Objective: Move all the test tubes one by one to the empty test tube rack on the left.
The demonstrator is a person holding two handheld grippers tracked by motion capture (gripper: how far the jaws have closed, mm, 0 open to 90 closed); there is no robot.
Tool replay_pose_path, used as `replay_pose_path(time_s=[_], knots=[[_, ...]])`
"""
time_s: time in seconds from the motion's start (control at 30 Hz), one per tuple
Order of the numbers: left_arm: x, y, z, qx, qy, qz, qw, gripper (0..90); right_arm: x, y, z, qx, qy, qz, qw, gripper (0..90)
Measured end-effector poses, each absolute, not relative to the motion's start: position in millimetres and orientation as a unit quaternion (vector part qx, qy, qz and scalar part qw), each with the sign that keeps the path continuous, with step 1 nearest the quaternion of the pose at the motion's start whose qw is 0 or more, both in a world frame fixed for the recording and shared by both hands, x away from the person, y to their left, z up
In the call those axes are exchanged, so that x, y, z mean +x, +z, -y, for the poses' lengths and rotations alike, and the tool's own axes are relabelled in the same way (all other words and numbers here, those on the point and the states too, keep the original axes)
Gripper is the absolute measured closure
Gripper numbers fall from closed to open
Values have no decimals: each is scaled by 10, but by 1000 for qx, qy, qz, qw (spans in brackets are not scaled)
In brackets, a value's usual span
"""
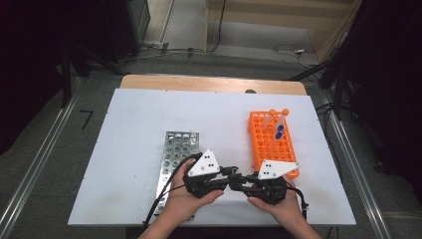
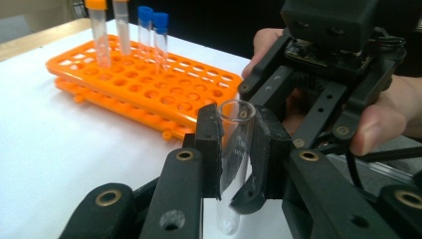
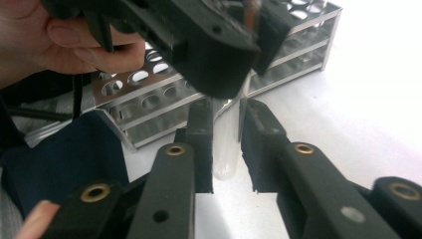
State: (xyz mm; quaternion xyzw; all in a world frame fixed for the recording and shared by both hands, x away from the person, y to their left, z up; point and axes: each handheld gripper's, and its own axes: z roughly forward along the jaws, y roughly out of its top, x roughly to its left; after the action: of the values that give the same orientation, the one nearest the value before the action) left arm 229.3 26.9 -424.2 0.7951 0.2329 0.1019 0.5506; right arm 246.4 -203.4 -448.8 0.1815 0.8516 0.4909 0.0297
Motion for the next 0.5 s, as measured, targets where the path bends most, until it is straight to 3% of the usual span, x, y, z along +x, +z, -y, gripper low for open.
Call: replay_pose_path(time_s=[0.03, 0.27, 0.5], knots=[[2293, -4242, -269, 795, 102, -233, 551, 763, 2464, -4488, 2034, 181, 491, -852, 30, 680], [2456, -4193, -477, 778, 114, -264, 559, 764, 2569, -4427, 2300, 217, 512, -829, 61, 387], [2583, -4154, -624, 766, 125, -281, 565, 764, 2670, -4407, 2574, 248, 513, -817, 88, 197]])
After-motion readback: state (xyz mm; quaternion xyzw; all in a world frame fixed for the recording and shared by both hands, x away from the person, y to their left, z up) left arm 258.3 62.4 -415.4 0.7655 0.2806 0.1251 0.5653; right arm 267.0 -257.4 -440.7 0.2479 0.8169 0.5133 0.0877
